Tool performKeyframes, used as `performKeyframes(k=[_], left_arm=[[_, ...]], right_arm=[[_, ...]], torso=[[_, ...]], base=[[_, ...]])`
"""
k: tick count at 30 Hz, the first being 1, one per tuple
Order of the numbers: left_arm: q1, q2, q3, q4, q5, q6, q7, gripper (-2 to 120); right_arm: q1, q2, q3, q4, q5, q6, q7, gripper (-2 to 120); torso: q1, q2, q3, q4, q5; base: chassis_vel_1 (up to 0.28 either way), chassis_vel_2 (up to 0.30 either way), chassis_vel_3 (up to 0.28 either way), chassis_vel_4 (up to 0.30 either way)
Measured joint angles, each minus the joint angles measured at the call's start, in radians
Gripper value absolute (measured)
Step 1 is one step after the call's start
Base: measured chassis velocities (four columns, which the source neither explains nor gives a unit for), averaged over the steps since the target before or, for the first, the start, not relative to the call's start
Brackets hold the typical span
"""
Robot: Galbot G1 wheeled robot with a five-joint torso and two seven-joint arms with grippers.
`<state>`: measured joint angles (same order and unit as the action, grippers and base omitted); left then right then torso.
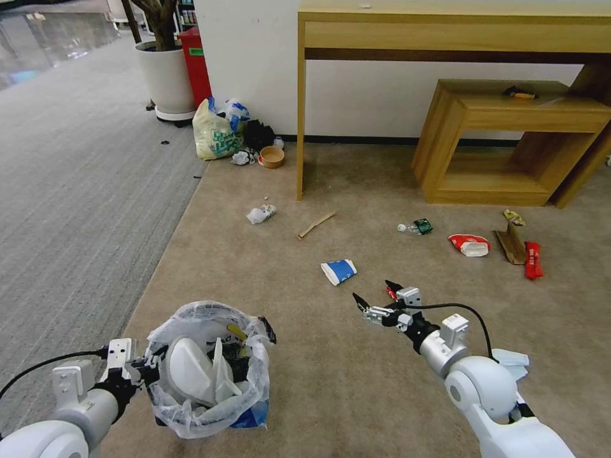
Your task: Pick up the trash bin and place the garbage on the floor into it.
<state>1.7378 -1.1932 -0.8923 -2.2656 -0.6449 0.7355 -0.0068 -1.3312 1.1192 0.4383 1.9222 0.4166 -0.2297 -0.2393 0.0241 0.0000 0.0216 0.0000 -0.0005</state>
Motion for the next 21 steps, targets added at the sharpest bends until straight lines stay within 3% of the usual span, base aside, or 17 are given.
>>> performKeyframes(k=[10, 21], left_arm=[[0.004, -0.009, 0.014, -0.006, 0.011, 0.000, 0.003, 0], [0.007, -0.011, 0.015, -0.006, 0.012, 0.000, 0.003, 0]], right_arm=[[-0.023, -0.016, 0.037, 0.004, 0.002, 0.009, -0.009, 100], [-0.038, -0.017, 0.054, 0.002, 0.001, 0.021, -0.015, 100]], torso=[[0.000, 0.000, 0.000, 0.0000, 0.0001], [0.000, 0.000, 0.000, 0.0000, 0.0001]], base=[[-0.069, -0.059, 0.075, 0.068], [-0.158, -0.152, 0.150, 0.153]])
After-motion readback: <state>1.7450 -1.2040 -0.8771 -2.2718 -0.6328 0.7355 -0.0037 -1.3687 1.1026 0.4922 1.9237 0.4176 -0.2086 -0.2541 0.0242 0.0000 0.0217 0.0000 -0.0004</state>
